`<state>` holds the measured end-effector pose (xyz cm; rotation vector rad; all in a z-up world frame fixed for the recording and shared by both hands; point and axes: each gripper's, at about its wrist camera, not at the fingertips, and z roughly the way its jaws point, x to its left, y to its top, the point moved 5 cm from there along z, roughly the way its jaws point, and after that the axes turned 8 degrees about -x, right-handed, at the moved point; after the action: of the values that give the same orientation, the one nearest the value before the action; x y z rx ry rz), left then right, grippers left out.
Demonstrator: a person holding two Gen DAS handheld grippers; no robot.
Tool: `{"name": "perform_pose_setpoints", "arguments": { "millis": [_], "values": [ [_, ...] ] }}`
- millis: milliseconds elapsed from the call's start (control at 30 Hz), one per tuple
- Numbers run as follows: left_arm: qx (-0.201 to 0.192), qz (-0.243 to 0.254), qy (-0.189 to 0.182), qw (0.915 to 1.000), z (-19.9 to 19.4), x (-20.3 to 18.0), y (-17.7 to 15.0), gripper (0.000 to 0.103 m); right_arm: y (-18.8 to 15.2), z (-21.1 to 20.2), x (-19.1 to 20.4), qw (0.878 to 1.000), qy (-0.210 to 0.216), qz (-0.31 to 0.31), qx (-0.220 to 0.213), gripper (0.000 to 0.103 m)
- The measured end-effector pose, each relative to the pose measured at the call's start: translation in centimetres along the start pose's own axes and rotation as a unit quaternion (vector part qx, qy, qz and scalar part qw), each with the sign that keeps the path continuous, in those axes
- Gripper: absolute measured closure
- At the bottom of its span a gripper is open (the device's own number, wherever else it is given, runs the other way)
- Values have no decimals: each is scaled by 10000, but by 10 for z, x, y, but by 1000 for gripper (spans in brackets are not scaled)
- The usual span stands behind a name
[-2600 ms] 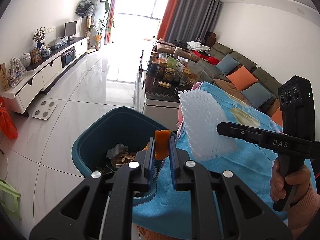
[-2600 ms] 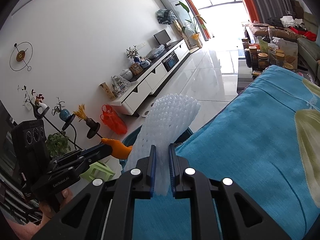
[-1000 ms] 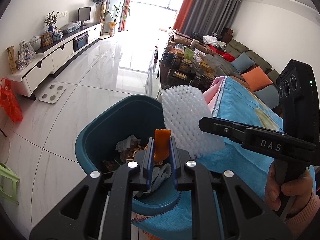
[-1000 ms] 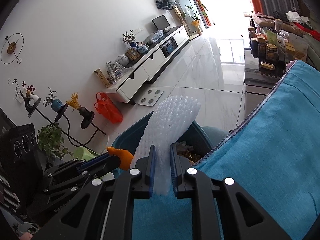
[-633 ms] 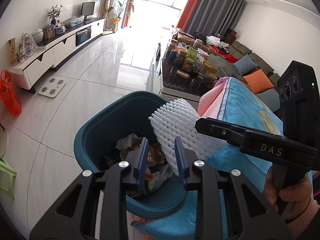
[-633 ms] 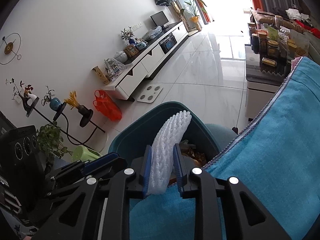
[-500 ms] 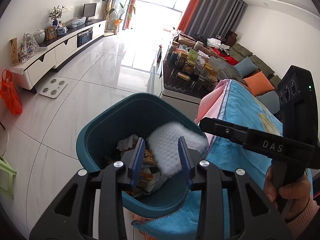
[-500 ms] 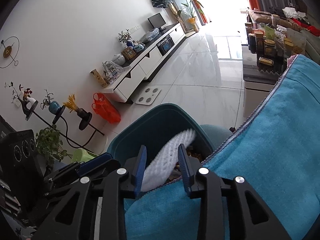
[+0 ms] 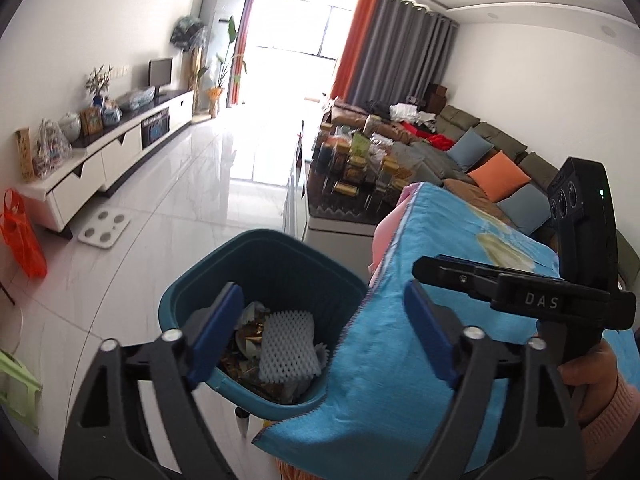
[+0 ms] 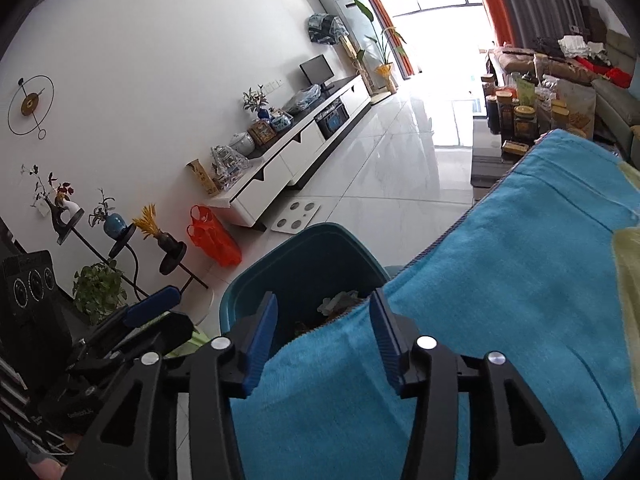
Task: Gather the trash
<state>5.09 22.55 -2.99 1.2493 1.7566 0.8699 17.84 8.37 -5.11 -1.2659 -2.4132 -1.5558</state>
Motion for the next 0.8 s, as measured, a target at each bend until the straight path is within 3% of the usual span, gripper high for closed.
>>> {"name": "perform_pose_setpoints", "arguments": {
  "millis": [100, 333, 533, 800],
  "values": [
    [-215, 116, -89, 9997, -14, -13, -1, 5, -8, -29, -9, 9995, -181, -84, -227, 35],
    [-397, 95, -250, 9989, -27, -48, -8, 5, -28, -103, -30, 9926, -754, -188, -933, 10],
    [-521, 414, -368, 9971, -30, -94, -16, 5, -54, -174, -57, 9759, -1538, -121, -1545, 7],
    [-782, 787, -590, 9921, -30, -153, -19, 5, -85, -251, -84, 9393, -2648, -173, -2173, 7]
  ]
}}
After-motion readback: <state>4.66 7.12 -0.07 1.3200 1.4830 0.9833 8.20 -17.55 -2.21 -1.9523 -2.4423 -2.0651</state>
